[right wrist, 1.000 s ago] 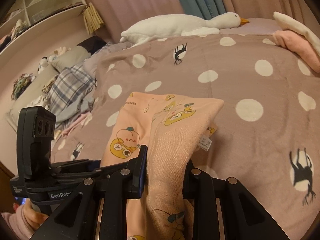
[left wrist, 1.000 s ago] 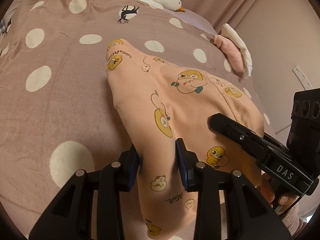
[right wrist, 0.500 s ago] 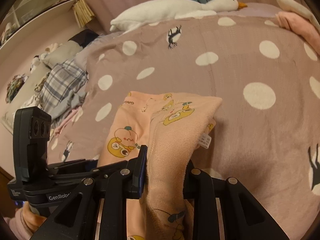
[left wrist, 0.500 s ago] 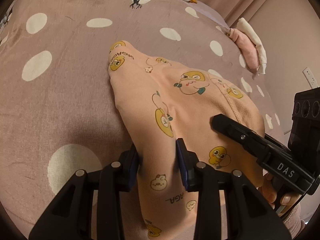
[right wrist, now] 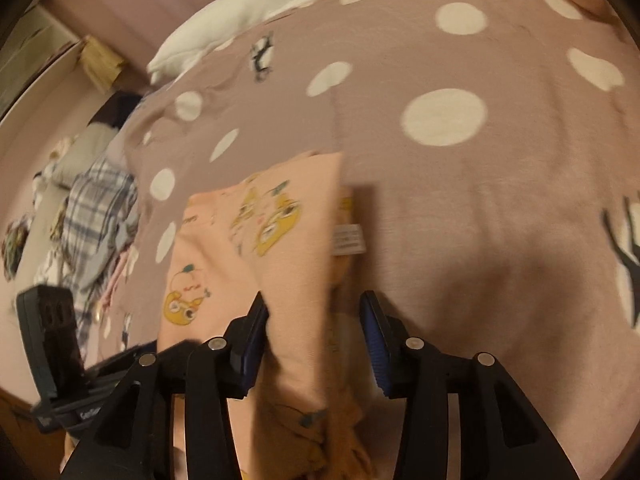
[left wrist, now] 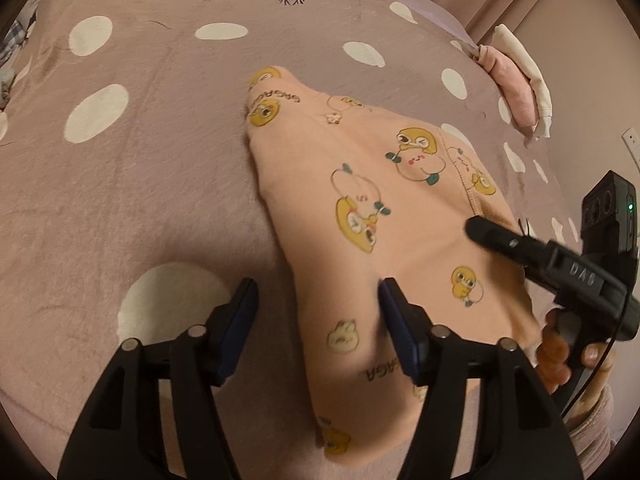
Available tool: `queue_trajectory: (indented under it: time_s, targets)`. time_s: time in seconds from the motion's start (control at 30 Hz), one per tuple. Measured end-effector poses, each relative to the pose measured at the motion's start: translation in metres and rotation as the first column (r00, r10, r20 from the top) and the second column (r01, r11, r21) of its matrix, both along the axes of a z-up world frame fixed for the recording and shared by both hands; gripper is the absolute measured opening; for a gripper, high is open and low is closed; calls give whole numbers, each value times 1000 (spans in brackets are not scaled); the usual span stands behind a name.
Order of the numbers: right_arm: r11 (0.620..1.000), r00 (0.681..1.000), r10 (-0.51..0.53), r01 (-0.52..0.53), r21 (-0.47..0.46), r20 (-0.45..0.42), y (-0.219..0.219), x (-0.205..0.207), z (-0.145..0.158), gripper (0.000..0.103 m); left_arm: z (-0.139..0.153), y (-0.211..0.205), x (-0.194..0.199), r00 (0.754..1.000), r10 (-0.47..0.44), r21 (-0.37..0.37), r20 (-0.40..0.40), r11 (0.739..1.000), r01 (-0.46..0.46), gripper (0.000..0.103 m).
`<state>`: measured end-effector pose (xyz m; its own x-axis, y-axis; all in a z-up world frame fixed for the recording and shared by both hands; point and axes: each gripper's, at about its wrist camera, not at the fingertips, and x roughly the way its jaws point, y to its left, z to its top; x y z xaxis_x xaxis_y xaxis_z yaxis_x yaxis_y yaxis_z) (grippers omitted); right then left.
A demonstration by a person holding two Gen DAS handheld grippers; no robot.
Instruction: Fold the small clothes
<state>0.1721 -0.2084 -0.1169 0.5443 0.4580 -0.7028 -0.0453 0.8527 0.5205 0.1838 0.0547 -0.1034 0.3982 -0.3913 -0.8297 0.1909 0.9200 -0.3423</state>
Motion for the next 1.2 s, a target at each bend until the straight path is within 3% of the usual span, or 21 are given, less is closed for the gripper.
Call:
queue_trajectory:
  time_s: [0.17, 0.27, 0.5, 0.63, 0.8, 0.87, 0.9, 0.97, 1.2]
  targets:
    - [993, 996, 37, -27, -115, 81, 7, -22, 23, 46, 3, 4, -20, 1000, 24, 22, 4, 999, -24, 66]
    - [988, 988, 102, -88, -128, 113, 13, -36, 29, 46, 4, 5, -33, 1000, 27, 29, 12, 999, -28, 66]
    - [951, 986, 151, -127, -281, 64, 26, -47, 10, 46, 0, 2, -47, 999, 28, 67, 22, 997, -29, 68]
    - [955, 990, 130, -112, -274, 50, 23, -47, 6, 46, 0, 1, -52, 999, 36, 79, 21, 996, -37, 69]
    - [945, 986, 137, -101, -312, 97, 26, -66, 27, 46, 21, -1, -71, 997, 36, 95, 75, 995, -43, 67]
    - [942, 982, 139, -93, -323, 125, 28, -76, 39, 47, 32, -1, -79, 995, 32, 95, 98, 995, -42, 72]
    - [940, 981, 138, -87, -328, 136, 28, -80, 44, 54, 38, -1, -83, 993, 34, 94, 110, 995, -44, 75]
    - [936, 977, 133, -69, -345, 167, 30, -90, 55, 71, 49, -2, -92, 990, 36, 95, 133, 994, -49, 93]
    - [918, 966, 136, -38, -395, 221, 36, -115, 83, 92, 79, -1, -117, 983, 72, 127, 171, 987, -95, 101]
